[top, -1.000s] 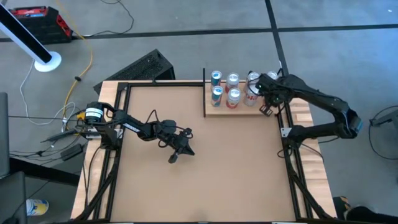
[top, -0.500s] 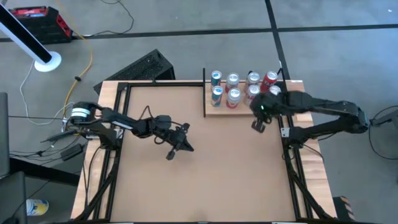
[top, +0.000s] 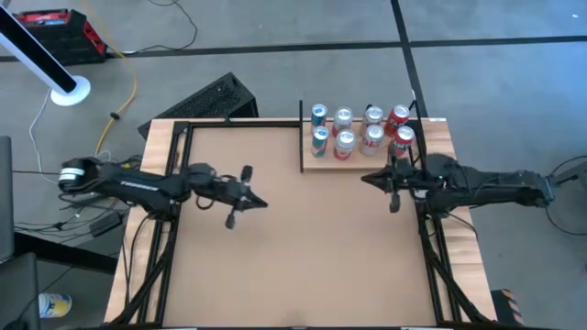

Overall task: Place canned beverage on shelf
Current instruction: Return to Home Position

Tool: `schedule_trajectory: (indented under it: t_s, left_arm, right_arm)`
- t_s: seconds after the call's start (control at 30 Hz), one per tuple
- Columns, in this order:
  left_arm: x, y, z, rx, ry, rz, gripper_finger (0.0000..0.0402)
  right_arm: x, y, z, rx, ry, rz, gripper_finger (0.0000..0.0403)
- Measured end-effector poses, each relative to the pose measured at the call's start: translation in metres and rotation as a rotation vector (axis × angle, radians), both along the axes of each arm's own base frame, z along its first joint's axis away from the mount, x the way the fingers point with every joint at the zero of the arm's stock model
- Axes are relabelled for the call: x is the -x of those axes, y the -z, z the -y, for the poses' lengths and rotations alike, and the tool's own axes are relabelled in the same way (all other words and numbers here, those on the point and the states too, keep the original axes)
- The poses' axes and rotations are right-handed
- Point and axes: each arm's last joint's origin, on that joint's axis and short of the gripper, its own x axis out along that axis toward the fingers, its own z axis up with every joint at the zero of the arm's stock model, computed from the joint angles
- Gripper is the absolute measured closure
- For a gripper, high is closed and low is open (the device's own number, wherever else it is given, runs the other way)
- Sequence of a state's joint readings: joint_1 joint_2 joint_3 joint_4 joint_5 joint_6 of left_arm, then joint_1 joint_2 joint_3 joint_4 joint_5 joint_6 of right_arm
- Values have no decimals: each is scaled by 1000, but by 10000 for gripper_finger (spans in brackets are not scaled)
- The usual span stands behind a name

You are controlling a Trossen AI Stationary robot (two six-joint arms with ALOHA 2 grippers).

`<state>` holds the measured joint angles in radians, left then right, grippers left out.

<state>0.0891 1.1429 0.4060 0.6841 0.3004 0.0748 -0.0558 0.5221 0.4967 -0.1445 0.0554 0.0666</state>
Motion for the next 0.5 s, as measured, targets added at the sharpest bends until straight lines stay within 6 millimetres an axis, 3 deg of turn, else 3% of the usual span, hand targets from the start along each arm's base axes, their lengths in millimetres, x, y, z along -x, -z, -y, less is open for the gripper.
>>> schedule_trajectory:
  t_s: [0.1, 0.2, 0.33, 0.5]
  left_arm:
    - [18, -7, 0, 16, -28, 98, 402]
    - [33, -7, -2, 39, -91, 145, 402]
    - [50, 4, -4, 63, -156, 152, 402]
    - [71, 20, -6, 99, -200, 162, 402]
  right_arm:
    - [8, 17, 1, -37, -34, 131, 383]
    - [11, 40, 3, -99, -38, 141, 383]
    - [10, 70, 7, -174, -15, 115, 383]
    - [10, 91, 8, -202, -7, 103, 383]
